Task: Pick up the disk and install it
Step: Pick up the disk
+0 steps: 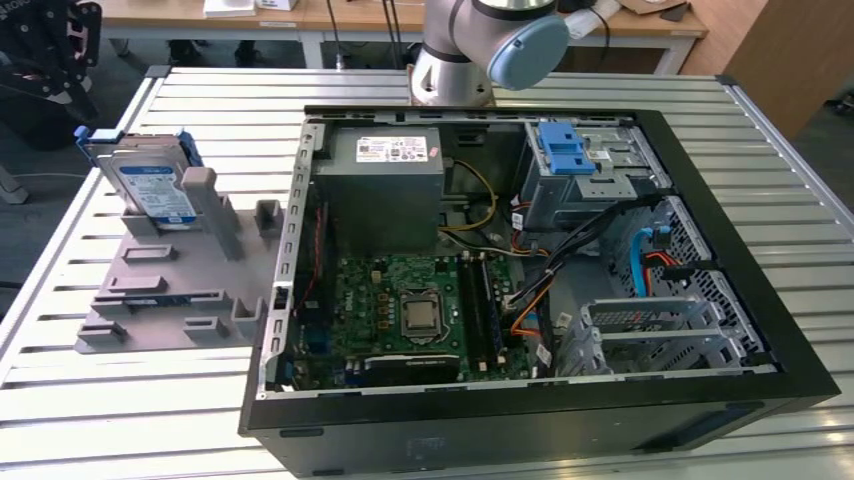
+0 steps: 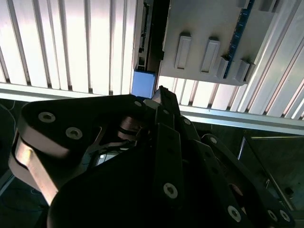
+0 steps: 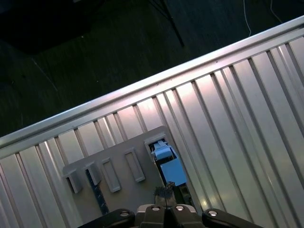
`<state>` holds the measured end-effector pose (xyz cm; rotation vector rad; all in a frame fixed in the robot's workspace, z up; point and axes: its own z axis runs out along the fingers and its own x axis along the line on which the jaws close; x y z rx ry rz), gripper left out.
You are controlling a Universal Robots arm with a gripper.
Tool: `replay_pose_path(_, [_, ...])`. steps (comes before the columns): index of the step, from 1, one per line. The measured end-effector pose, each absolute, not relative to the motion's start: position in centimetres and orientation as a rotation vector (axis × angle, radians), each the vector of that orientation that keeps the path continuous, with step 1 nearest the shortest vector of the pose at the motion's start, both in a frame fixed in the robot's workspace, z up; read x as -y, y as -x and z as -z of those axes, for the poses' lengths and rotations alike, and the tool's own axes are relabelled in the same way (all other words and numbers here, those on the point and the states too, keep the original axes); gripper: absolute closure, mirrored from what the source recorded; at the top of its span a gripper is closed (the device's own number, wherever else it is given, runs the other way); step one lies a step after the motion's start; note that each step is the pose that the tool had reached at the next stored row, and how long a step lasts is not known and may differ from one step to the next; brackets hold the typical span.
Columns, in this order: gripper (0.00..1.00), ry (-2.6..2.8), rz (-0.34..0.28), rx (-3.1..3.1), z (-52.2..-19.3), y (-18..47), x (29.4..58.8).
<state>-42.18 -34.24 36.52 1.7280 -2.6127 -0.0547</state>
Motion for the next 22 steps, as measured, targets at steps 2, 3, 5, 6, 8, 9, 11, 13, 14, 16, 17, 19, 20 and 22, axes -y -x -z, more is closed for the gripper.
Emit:
replay_pose_path(2, [0.89,-1.728,0.055,2.613,-36.53,42.18,34.24])
replay_pose_path(3, [0.89,-1.728,0.055,2.613,-36.52,42.18,34.24])
replay_pose_path(5, [0.89,-1.729,0.055,2.612,-36.52,42.18,34.24])
replay_pose_path(6, [0.89,-1.731,0.055,2.61,-36.52,42.18,34.24])
replay_pose_path(8, [0.89,-1.747,0.055,2.6,-36.52,42.18,34.24])
replay_pose_path(9, [0.89,-1.764,0.054,2.588,-36.52,42.18,34.24])
replay_pose_path(11, [0.89,-1.804,0.054,2.559,-36.51,42.18,34.24])
replay_pose_path(13, [0.89,-1.849,0.054,2.527,-36.49,42.18,34.24])
replay_pose_path(14, [0.89,-1.872,0.053,2.51,-36.48,42.18,34.24])
replay_pose_path(16, [0.89,-1.919,0.052,2.475,-36.43,42.18,34.23])
replay_pose_path(17, [0.89,-1.941,0.051,2.458,-36.39,42.18,34.24])
replay_pose_path(19, [0.89,-1.985,0.049,2.423,-36.34,42.18,34.24])
replay_pose_path(20, [0.89,-2.006,0.048,2.406,-36.31,42.18,34.24])
replay_pose_path(22, [0.89,-2.028,0.035,2.4,-36.27,42.21,34.23])
